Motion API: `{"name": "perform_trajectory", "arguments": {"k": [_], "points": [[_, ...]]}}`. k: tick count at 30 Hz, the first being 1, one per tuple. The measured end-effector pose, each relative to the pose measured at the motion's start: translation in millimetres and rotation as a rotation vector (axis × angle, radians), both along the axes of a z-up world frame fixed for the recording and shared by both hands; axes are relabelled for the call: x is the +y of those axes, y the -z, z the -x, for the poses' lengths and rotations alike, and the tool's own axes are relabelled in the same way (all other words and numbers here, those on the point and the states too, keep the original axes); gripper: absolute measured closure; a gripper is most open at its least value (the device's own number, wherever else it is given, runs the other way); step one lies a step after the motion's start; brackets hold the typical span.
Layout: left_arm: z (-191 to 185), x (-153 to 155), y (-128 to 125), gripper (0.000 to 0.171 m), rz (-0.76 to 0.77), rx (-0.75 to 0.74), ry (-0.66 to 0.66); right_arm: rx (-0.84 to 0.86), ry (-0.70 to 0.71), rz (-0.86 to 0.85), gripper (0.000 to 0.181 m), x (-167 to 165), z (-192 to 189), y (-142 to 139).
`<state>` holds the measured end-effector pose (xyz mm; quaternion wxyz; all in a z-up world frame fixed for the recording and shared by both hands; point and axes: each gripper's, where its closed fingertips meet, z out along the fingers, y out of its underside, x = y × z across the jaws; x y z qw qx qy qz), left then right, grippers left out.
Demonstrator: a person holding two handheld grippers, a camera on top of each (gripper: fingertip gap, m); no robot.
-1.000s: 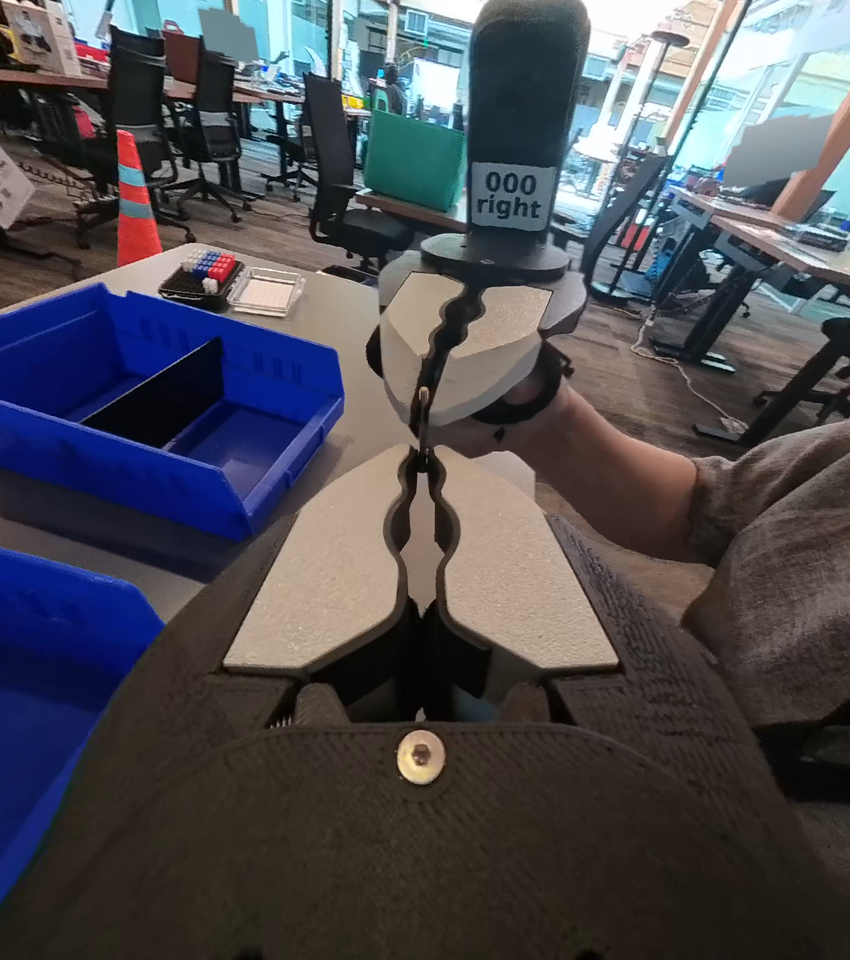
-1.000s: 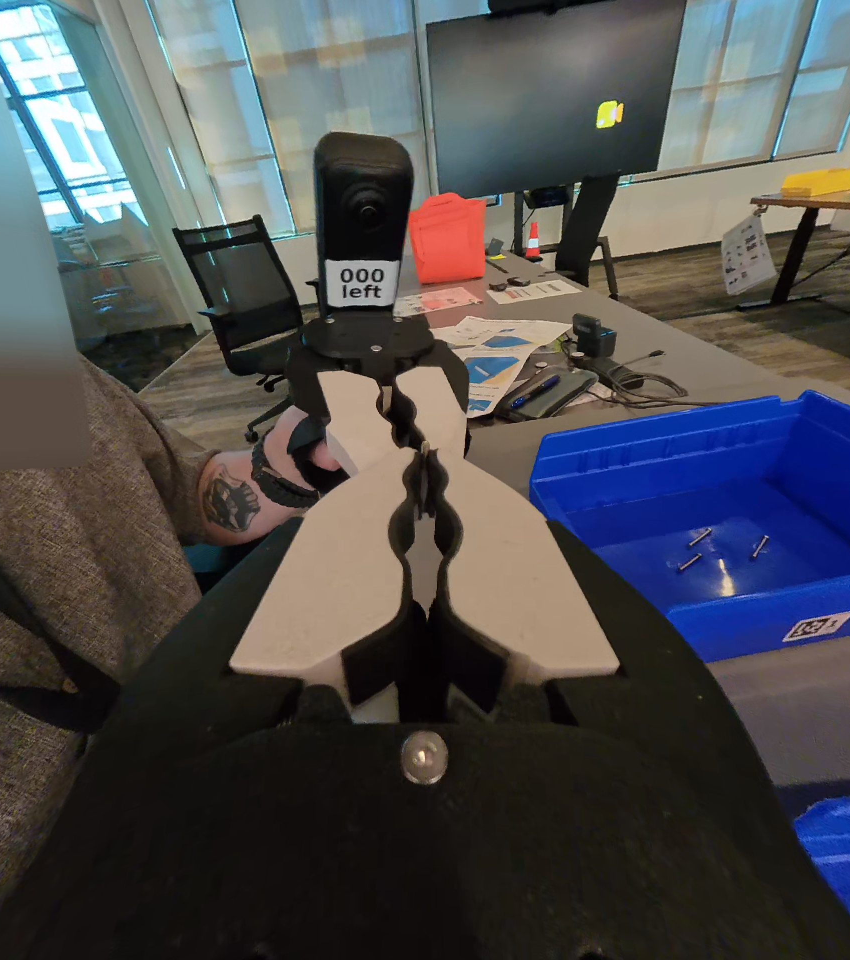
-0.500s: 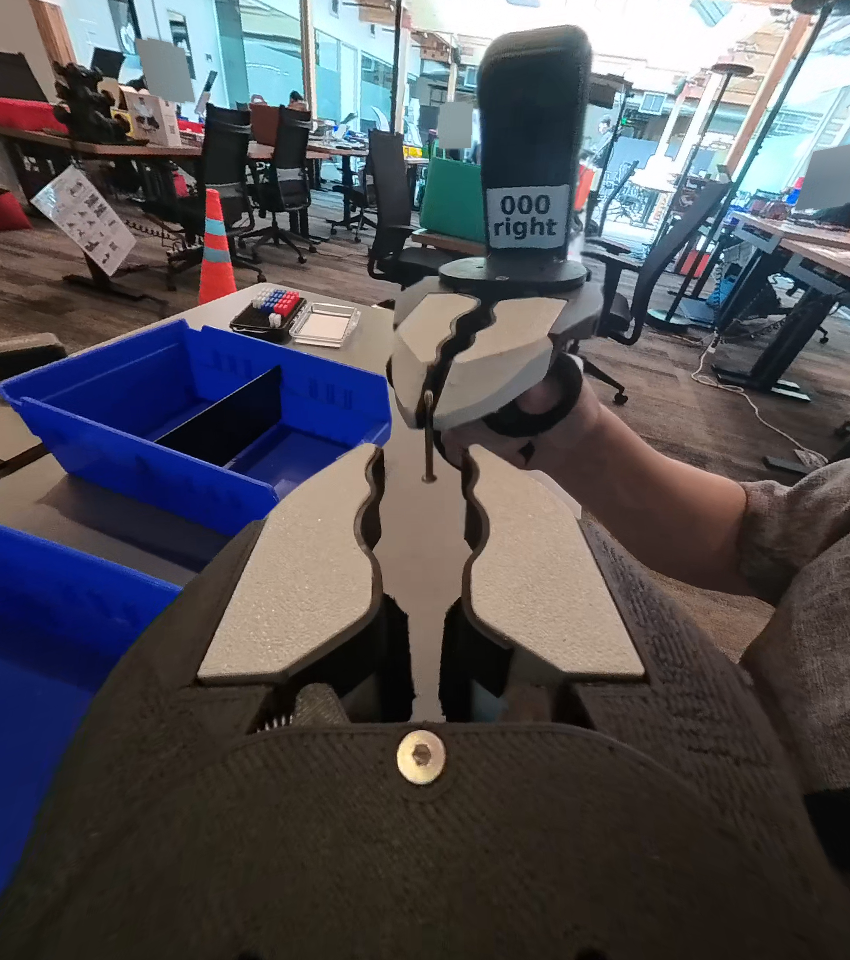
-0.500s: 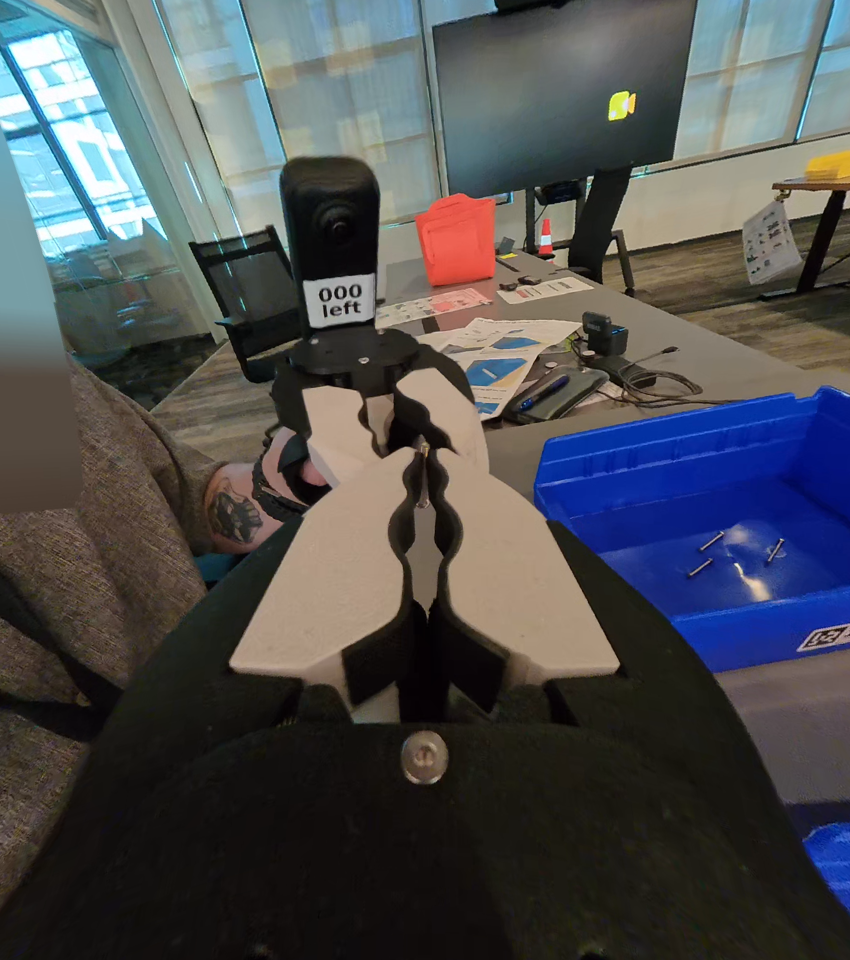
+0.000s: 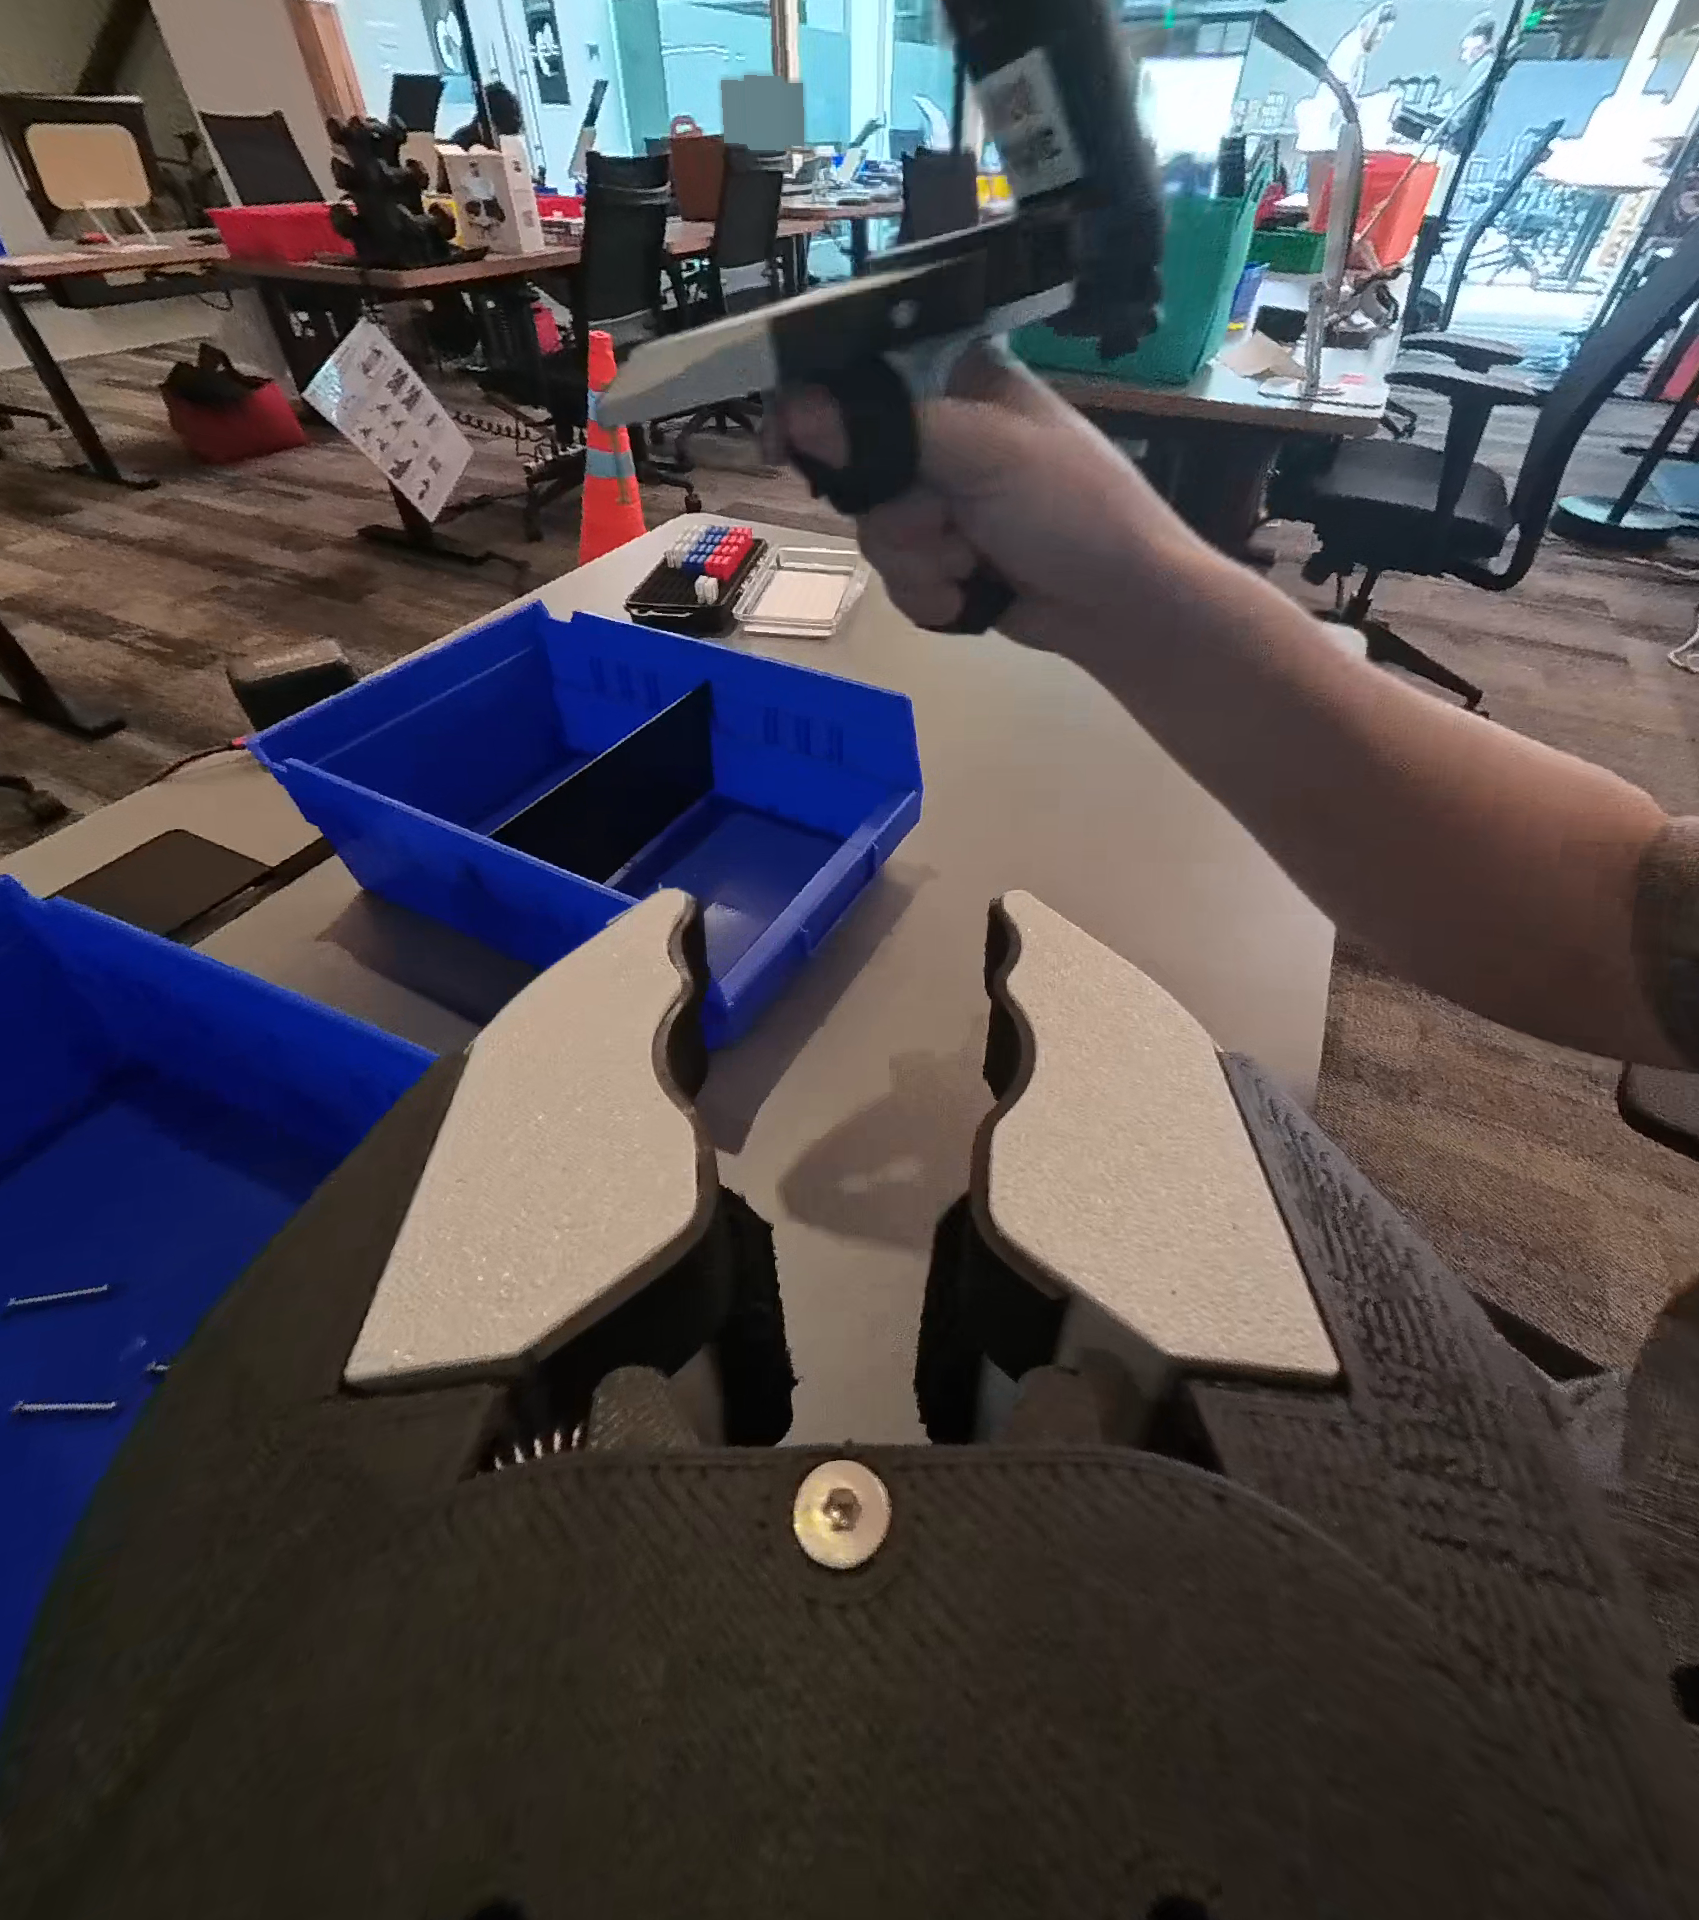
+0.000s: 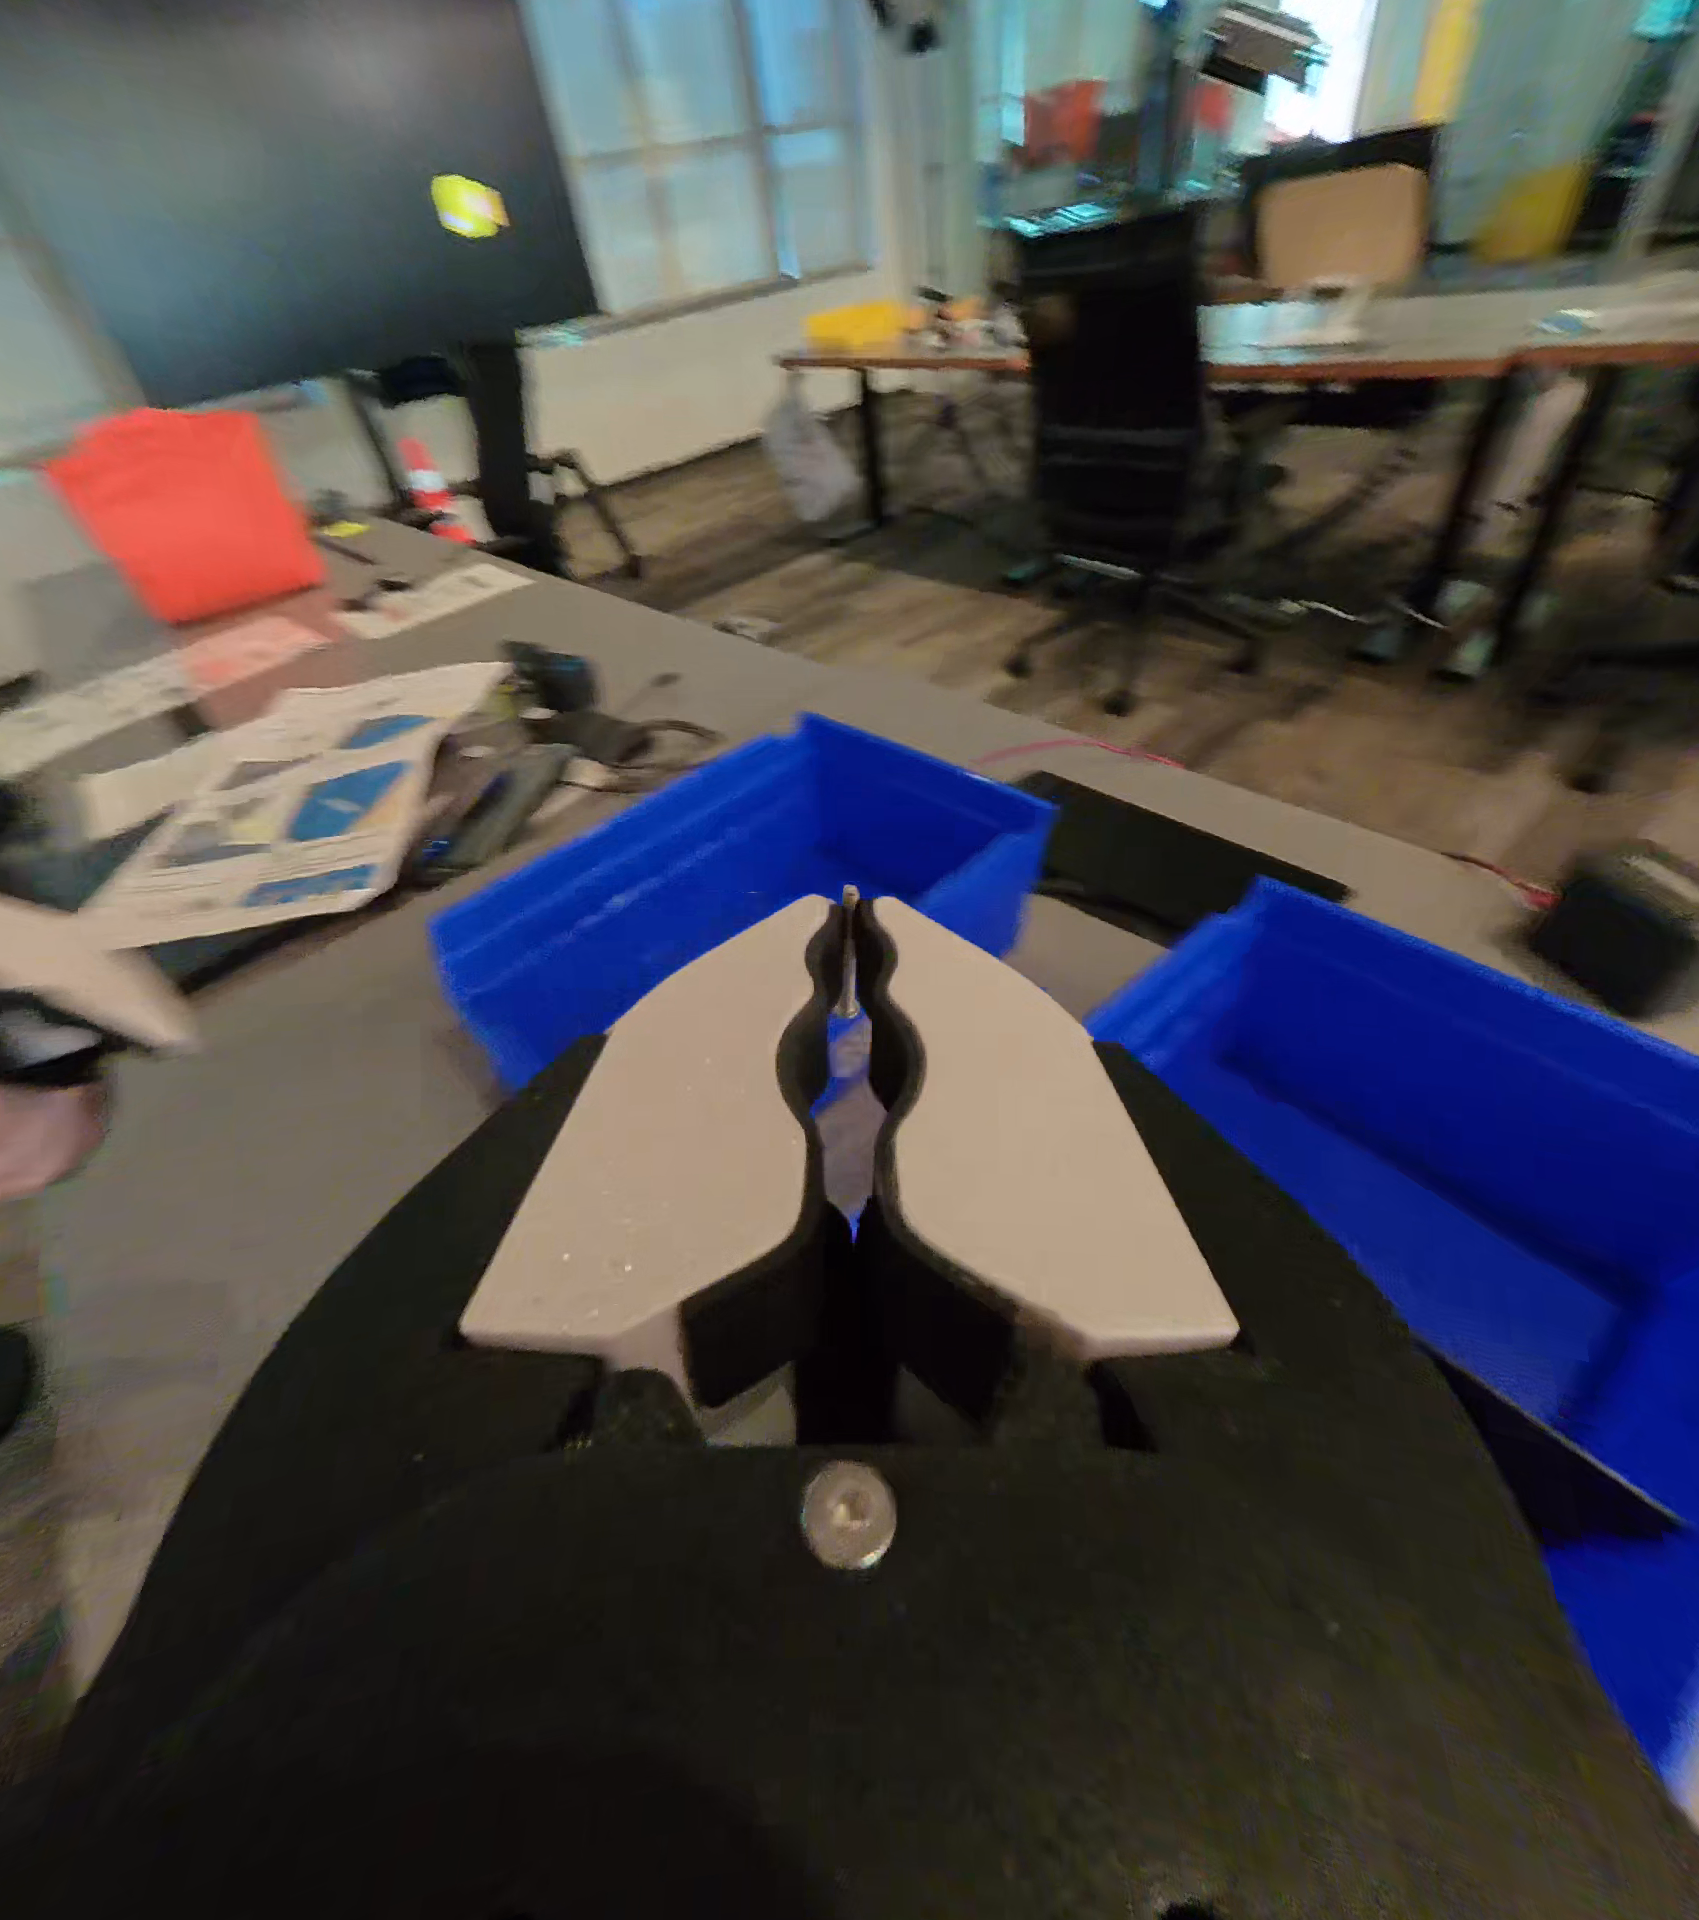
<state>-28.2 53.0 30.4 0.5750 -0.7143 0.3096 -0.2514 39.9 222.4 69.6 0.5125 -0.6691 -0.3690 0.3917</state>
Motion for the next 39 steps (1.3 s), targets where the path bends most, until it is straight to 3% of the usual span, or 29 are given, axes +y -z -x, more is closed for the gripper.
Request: {"name": "perform_trajectory", "arguments": {"k": [3, 7, 14, 20, 25, 30, 39], "points": [[0.7, -1.1, -2.1, 0.120, -0.002, -0.002, -0.008, -0.162, 0.125, 0.025, 0.179, 55.5, -1.2, 26.8], [0.9, -4.0, -4.4, 0.121, -0.008, 0.001, -0.003, -0.396, 0.170, 0.124, 0.179, 110.6, 5.9, 70.8], [9.3, -4.0, -7.1, 0.120, -0.014, -0.003, -0.017, -0.669, 0.200, 0.446, 0.179, 165.9, 2.0, 155.3], [18.3, -2.9, -2.9, 0.120, 0.000, -0.004, -0.029, -0.842, 0.196, 0.558, 0.179, 184.9, -8.6, 205.8], [30.8, -2.7, 3.2, 0.121, 0.018, -0.005, -0.060, -0.991, 0.076, 0.543, 0.179, 178.8, -11.3, 231.1], [41.5, -4.6, 6.9, 0.122, 0.030, -0.012, -0.090, -1.119, 0.025, 0.530, 0.179, 176.6, -24.0, 244.1], [45.9, -5.5, 4.9, 0.124, 0.021, -0.007, -0.108, -1.134, 0.018, 0.557, 0.179, 178.7, -25.6, 252.4]]}}
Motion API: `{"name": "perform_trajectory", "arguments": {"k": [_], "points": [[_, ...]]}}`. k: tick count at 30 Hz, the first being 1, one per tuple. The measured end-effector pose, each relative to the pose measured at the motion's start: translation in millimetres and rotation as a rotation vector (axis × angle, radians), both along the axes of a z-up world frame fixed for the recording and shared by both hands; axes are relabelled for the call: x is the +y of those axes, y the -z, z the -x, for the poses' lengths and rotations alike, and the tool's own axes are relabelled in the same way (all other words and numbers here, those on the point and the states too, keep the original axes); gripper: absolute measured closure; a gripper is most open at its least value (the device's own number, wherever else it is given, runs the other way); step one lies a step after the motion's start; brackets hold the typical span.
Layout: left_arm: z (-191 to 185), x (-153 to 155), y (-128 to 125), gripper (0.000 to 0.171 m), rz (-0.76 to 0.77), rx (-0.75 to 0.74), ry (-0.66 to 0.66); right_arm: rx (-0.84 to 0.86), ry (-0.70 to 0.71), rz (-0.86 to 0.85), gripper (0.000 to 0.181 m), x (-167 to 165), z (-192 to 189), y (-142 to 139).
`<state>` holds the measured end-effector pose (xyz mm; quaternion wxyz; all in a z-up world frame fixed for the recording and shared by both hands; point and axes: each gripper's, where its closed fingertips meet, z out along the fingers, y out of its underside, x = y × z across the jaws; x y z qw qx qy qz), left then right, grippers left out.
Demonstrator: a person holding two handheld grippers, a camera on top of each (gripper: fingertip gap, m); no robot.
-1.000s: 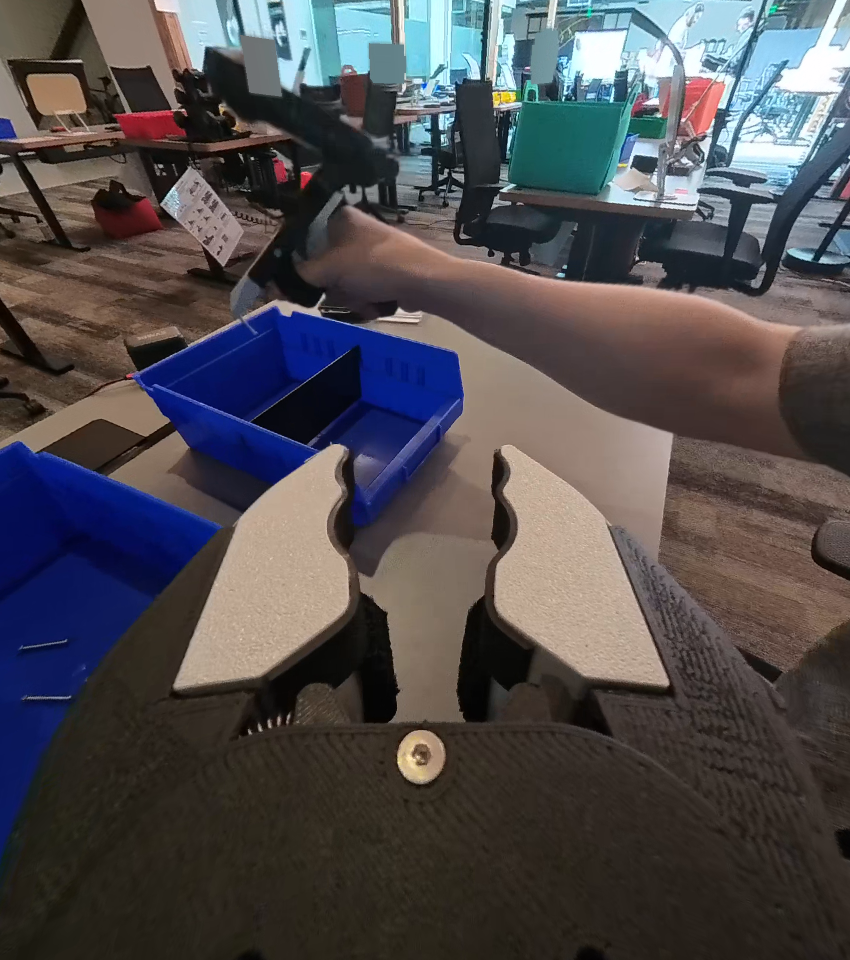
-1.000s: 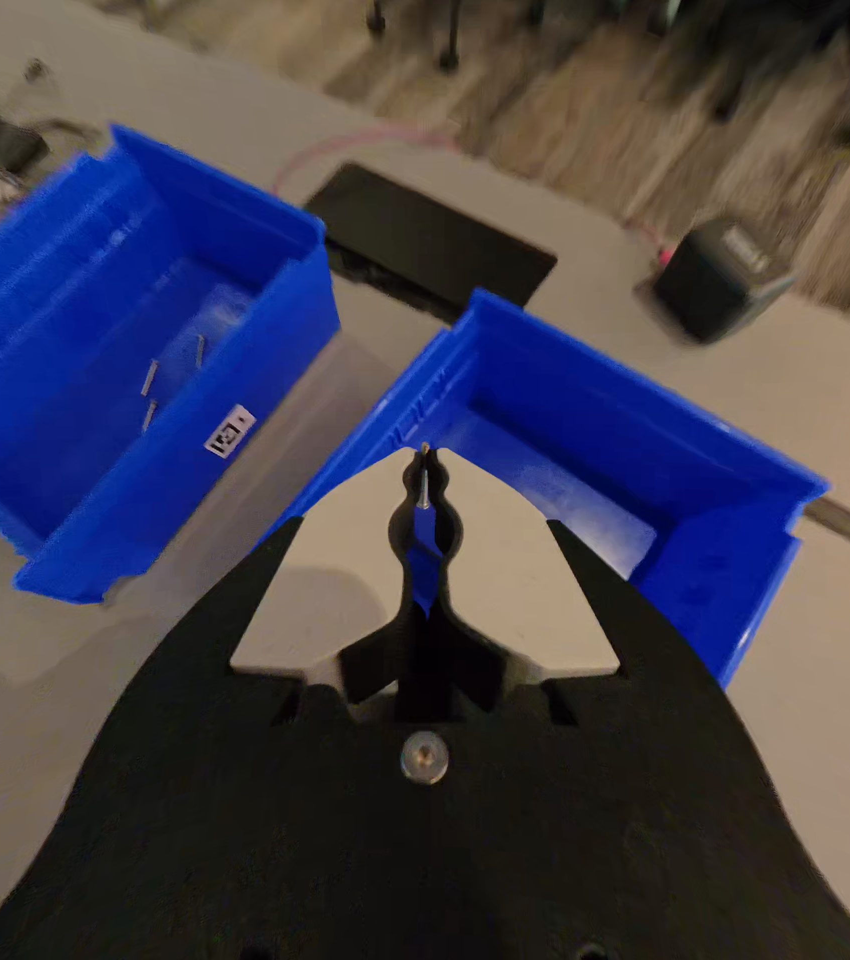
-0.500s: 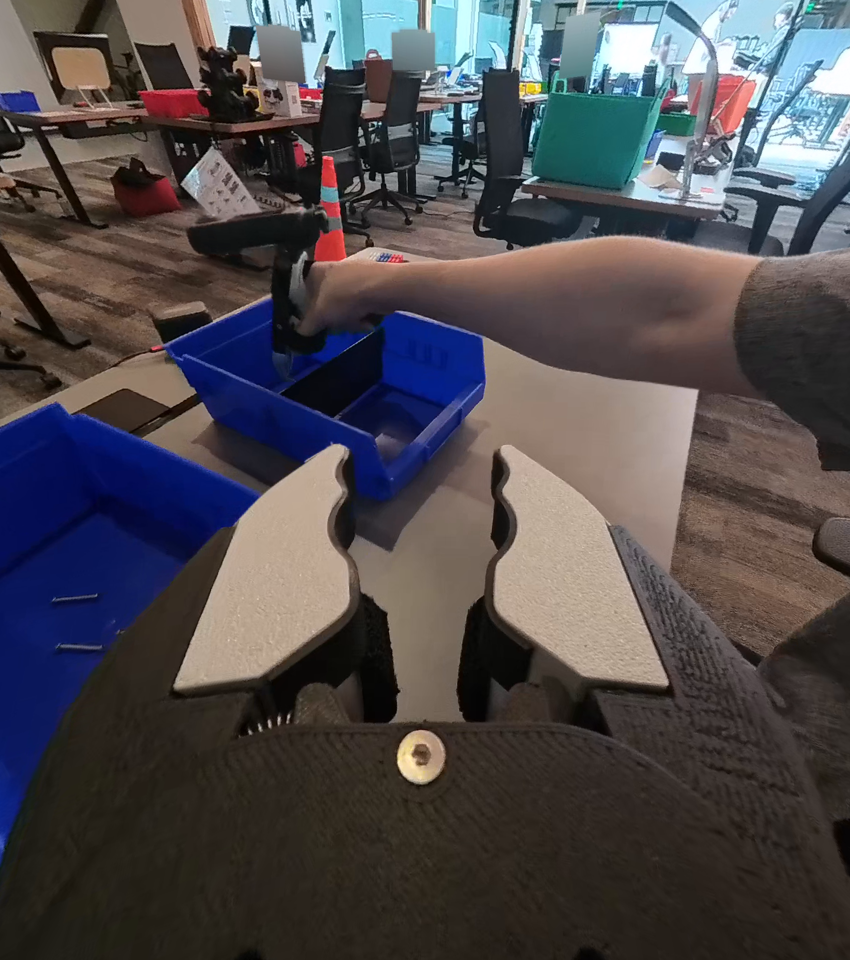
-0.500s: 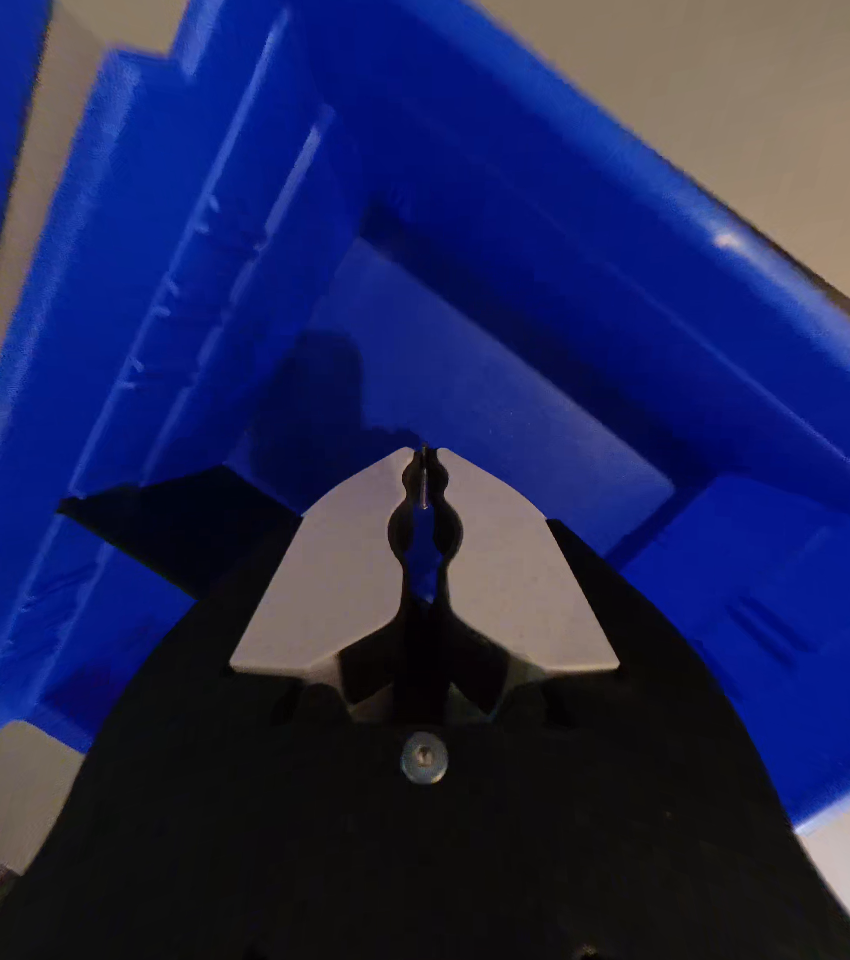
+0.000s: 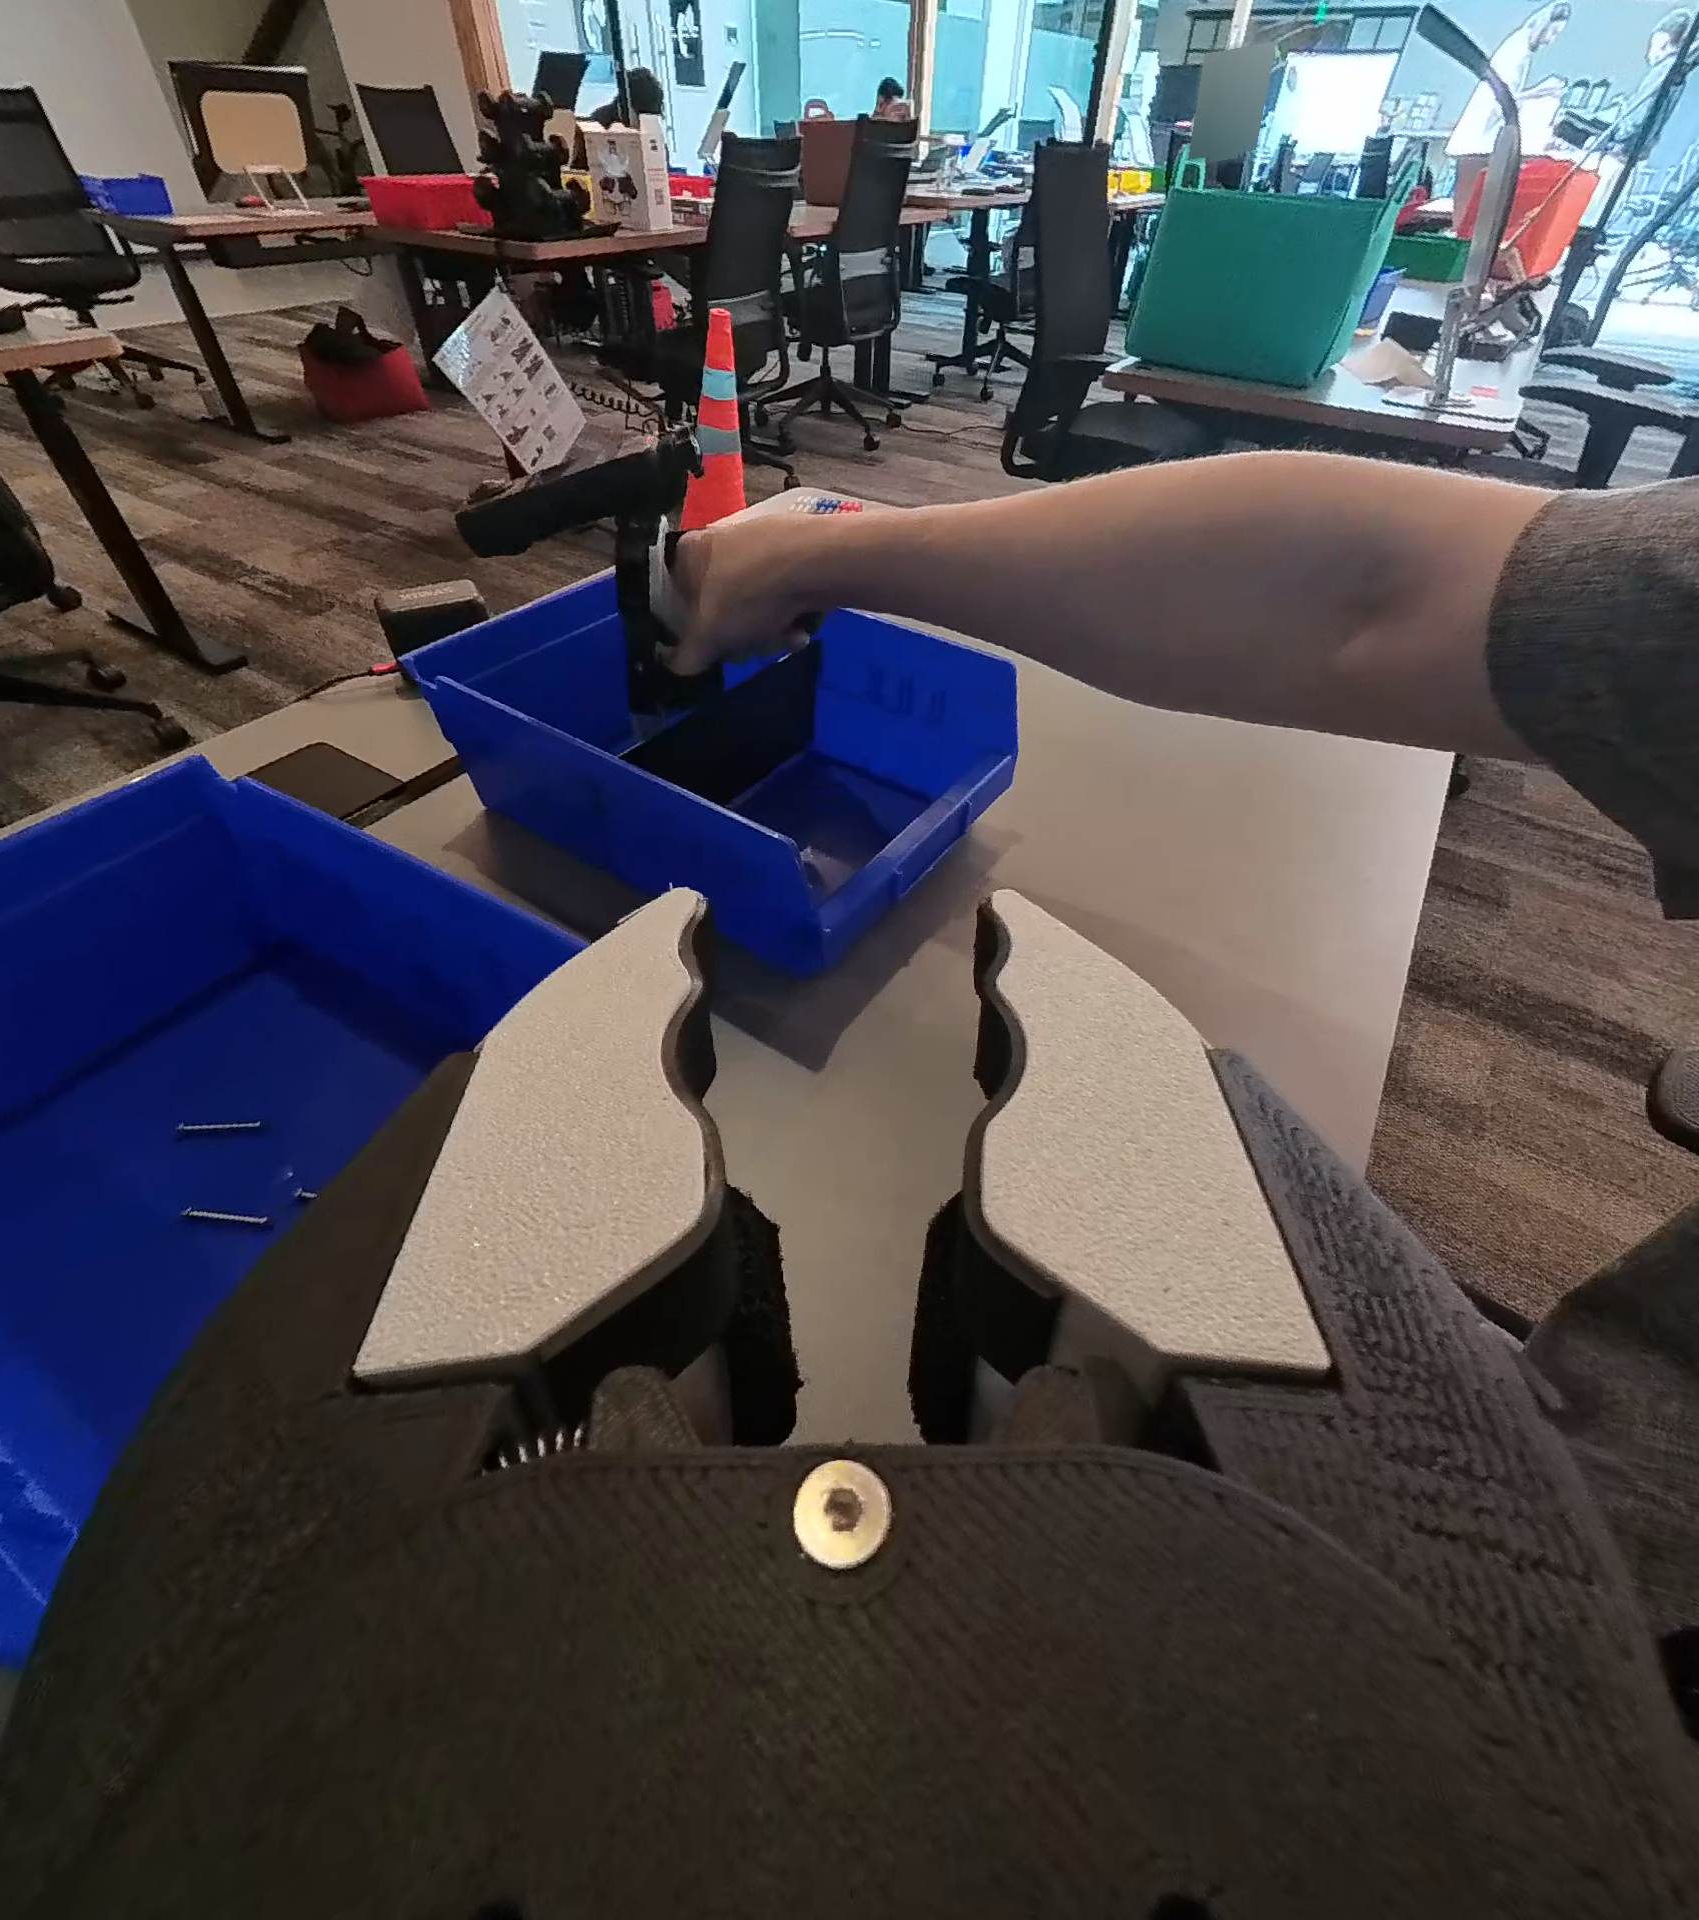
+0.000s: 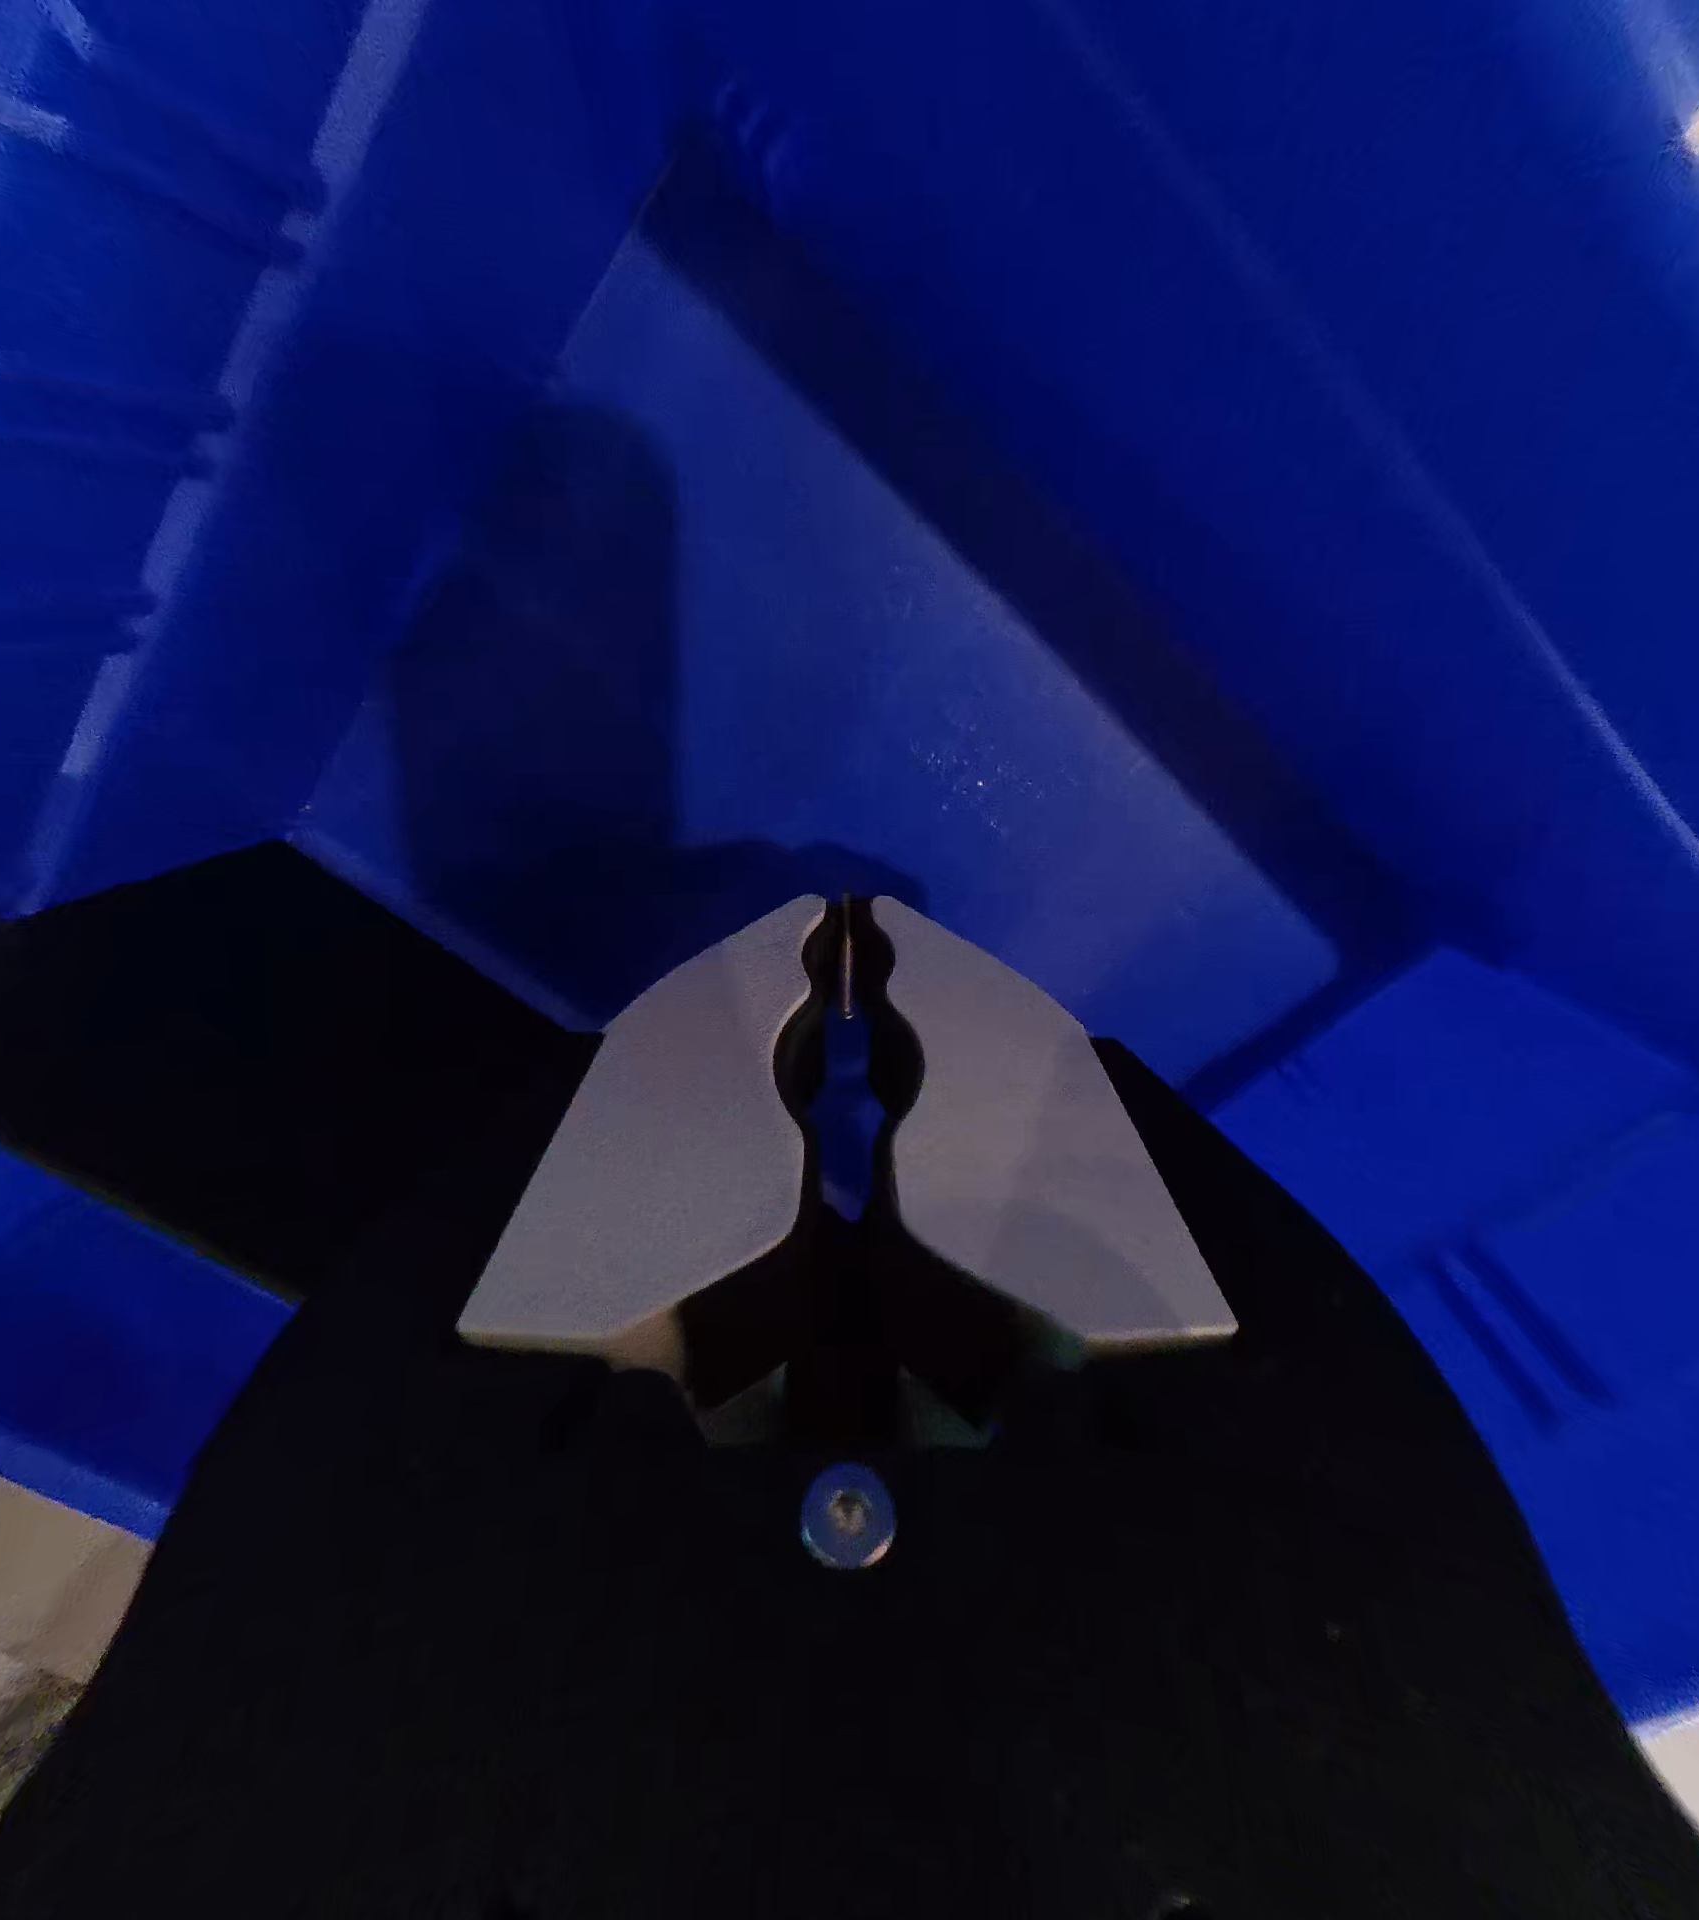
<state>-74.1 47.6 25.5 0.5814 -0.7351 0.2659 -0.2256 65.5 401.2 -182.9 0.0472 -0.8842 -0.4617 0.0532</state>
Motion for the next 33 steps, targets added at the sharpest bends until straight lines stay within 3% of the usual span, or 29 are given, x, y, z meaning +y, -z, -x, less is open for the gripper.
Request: {"name": "perform_trajectory", "arguments": {"k": [13, 17, 21, 25, 29, 33], "points": [[9.7, 3.6, 1.5, 0.124, 0.009, 0.006, -0.029, 0.001, 0.016, -0.011, 0.174, 4.9, -4.8, 2.5], [11.4, 4.4, 2.4, 0.124, 0.009, 0.024, -0.041, 0.033, 0.032, -0.040, 0.172, 10.5, -1.7, -9.0], [17.3, 4.7, -0.7, 0.124, -0.001, 0.030, -0.060, 0.187, 0.063, -0.114, 0.172, 17.3, 6.6, -54.4], [21.8, 5.5, -2.0, 0.124, 0.000, 0.028, -0.078, 0.428, 0.013, -0.262, 0.174, -1.9, 25.4, -129.4], [24.6, 6.1, -2.6, 0.126, 0.004, 0.023, -0.104, 0.647, -0.090, -0.425, 0.174, -56.5, 39.9, -194.3], [25.4, 5.5, -4.3, 0.128, 0.003, 0.017, -0.119, 0.815, -0.158, -0.557, 0.174, -123.7, 41.6, -232.5]]}}
